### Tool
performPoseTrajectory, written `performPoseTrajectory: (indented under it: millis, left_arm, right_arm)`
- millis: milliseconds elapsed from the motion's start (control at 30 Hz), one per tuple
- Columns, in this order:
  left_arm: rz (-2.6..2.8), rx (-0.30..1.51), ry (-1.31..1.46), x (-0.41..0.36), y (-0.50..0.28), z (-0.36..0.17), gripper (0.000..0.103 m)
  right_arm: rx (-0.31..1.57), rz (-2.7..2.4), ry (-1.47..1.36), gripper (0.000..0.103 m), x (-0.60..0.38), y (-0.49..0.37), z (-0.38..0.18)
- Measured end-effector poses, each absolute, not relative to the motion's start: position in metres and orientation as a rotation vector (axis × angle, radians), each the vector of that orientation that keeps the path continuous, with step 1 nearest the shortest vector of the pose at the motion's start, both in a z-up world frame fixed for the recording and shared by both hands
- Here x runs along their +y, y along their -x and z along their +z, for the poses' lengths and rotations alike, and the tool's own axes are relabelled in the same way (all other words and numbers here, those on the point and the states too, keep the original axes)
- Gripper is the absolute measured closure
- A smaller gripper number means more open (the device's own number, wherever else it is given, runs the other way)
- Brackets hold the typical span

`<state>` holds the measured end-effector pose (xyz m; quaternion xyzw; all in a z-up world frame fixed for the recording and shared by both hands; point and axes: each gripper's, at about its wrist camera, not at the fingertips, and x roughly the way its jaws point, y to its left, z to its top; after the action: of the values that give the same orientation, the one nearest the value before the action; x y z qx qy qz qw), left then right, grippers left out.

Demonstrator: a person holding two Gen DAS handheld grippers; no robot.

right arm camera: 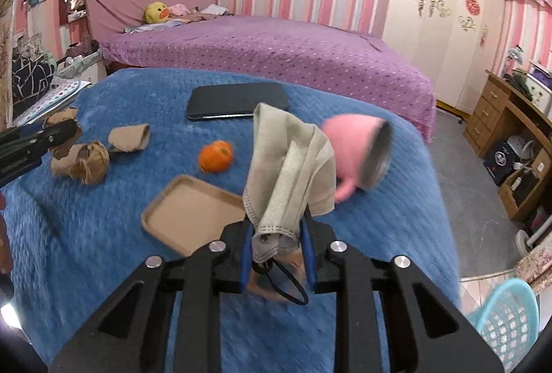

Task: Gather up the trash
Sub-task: 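Grasp the beige face mask with the right tool while the left tool lifts the paper, then carry the paper and mask with both tools over the basket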

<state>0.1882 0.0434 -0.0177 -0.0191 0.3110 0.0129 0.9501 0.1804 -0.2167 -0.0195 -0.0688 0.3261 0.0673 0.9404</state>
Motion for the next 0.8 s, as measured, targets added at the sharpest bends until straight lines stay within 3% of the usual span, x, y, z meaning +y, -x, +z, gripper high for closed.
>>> performPoseTrajectory:
  millis: [400, 800]
  left_arm:
    - [-0.146, 0.673, 0.046, -0.04, -0.152, -0.024, 0.059]
    - [-0.185, 0.638, -0.037, -0.093, -0.123, -0.038, 0.059]
  right_arm:
    - [0.607, -0.007, 0.113, 0.079, -0.298, -0.106, -0.007]
    - [0.616, -0.065, 0.085, 0.079, -0.339, -0.09, -0.027]
